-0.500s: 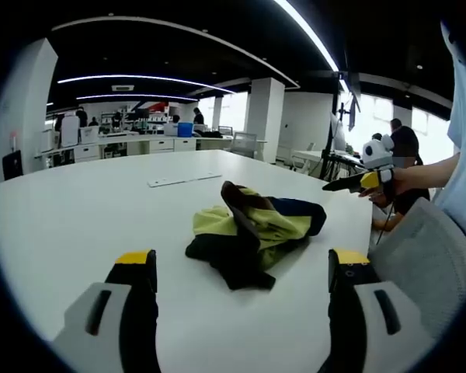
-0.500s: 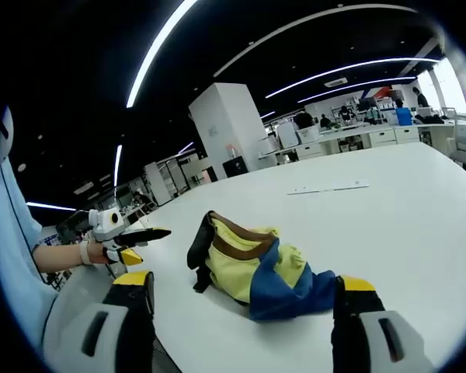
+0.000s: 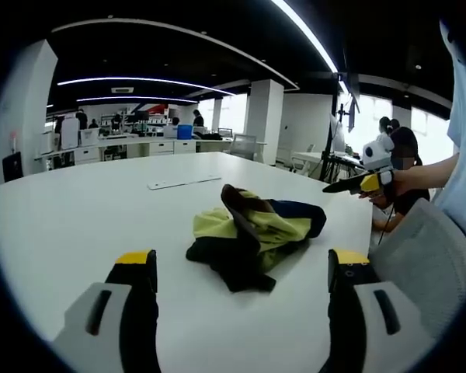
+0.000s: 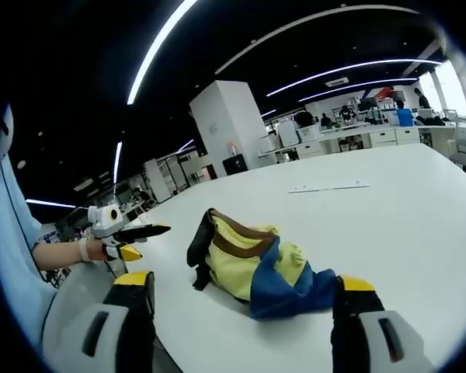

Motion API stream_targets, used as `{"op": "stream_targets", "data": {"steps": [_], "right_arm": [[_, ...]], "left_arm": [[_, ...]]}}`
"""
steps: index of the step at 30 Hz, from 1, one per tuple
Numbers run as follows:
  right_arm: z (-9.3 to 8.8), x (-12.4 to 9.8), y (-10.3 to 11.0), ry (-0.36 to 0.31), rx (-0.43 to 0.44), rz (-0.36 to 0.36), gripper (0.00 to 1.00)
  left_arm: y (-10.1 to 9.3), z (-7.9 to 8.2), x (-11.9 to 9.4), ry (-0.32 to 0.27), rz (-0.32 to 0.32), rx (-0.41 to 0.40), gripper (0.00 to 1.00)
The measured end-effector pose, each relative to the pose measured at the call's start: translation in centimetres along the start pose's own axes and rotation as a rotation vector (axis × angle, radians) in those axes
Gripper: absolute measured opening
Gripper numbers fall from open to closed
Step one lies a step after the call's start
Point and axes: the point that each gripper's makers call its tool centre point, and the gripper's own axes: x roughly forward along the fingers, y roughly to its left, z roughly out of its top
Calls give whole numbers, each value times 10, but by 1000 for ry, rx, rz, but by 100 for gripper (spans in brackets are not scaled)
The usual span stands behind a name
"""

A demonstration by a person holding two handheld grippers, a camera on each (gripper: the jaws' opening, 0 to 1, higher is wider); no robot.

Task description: Fold the garment on the visible template until the final outline fits inside the template.

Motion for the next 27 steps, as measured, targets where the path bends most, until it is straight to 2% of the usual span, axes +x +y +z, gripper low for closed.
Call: {"op": "stream_targets", "data": {"steps": [27], "right_arm": [[2, -3, -1, -21, 2, -6, 96]], "left_arm": [[-6, -3, 1, 21, -2, 0, 85]]}}
